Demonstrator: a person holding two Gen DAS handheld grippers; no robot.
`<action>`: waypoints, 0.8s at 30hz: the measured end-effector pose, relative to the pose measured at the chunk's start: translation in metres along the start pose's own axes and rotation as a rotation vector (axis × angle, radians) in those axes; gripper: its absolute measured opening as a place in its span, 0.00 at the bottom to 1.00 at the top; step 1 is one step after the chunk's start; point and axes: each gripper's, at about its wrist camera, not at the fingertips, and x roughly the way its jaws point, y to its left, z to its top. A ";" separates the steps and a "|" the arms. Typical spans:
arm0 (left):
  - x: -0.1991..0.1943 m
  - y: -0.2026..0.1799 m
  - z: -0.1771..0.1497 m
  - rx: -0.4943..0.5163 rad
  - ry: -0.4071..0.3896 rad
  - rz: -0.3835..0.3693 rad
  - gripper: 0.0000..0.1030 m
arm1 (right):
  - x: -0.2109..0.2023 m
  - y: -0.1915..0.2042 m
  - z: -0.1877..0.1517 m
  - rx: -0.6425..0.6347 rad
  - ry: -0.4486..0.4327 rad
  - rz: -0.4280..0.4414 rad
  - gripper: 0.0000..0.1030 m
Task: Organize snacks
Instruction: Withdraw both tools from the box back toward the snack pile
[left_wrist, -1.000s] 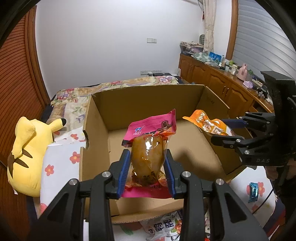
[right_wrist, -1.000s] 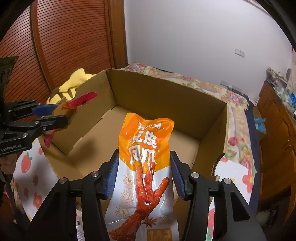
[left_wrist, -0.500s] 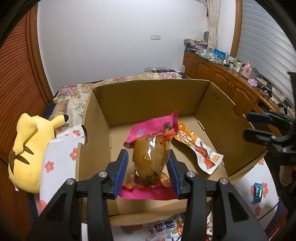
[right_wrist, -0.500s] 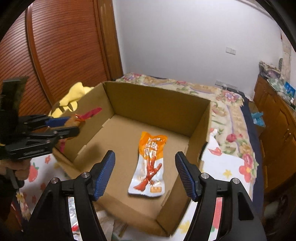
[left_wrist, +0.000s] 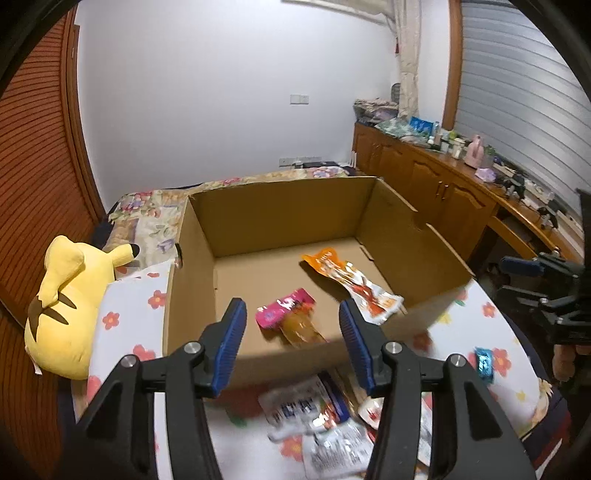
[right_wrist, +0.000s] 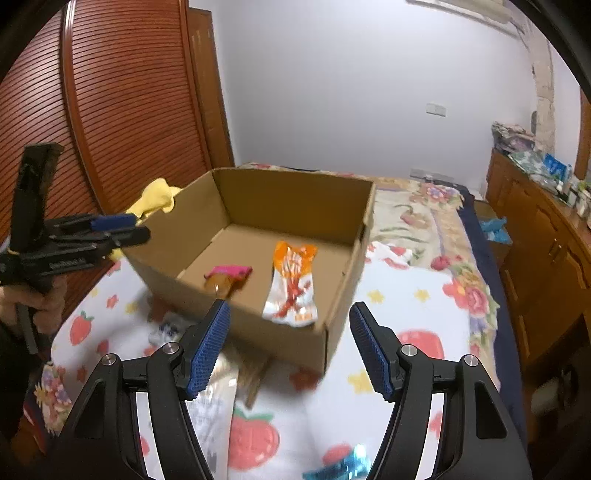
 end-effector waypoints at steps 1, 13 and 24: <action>-0.006 -0.002 -0.005 0.003 -0.005 -0.005 0.52 | -0.004 -0.001 -0.008 0.008 0.001 -0.003 0.67; -0.034 -0.018 -0.071 0.021 0.003 -0.052 0.53 | -0.014 -0.021 -0.107 0.132 0.086 -0.032 0.64; 0.002 -0.023 -0.123 0.001 0.108 -0.072 0.54 | 0.017 -0.040 -0.144 0.209 0.177 -0.049 0.62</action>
